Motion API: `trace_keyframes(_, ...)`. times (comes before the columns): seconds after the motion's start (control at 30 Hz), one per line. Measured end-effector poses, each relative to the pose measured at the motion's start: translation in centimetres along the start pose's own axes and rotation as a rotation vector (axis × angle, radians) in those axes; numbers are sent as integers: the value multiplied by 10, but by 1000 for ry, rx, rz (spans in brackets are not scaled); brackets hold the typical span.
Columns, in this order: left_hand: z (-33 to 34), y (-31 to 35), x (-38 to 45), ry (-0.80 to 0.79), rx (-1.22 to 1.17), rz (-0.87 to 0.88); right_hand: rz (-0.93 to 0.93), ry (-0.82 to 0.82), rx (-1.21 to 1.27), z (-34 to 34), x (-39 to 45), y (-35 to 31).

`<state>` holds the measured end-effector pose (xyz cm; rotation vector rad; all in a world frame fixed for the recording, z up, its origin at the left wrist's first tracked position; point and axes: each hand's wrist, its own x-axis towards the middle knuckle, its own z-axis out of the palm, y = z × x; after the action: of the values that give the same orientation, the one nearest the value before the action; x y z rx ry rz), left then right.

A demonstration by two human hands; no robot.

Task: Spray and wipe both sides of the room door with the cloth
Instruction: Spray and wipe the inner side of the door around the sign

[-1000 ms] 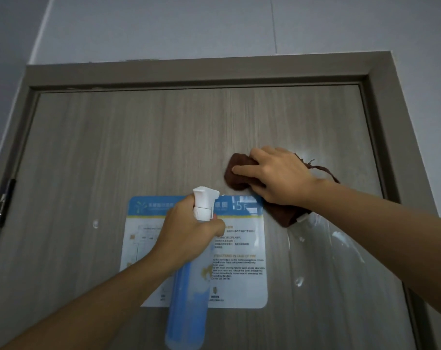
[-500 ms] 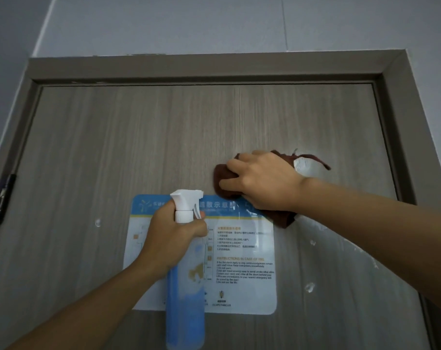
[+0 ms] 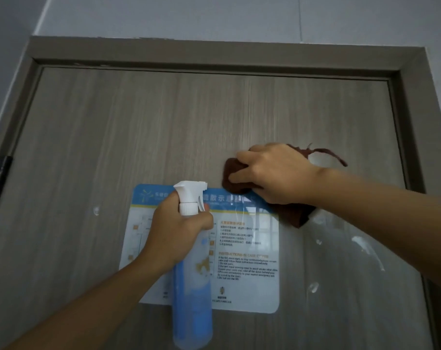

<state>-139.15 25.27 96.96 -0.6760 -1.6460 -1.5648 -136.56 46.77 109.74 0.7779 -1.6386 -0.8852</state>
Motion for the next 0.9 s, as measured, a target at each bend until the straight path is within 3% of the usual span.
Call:
trace_keyframes(0.3,1,1,-2,22,44,-8,-94,-98,-143,-17,26,-18)
trace_keyframes(0.43,1,4,-2,17,58,-3,-126,-288,-134,-34,9,2)
trace_keyframes(0.7,1,8,-2,26,80,-21,-97,-183,-150,-24,14,-6)
trace_keyframes(0.9,2,10,-3,19,86,-20,-33,-302,-80,-32,-12,6)
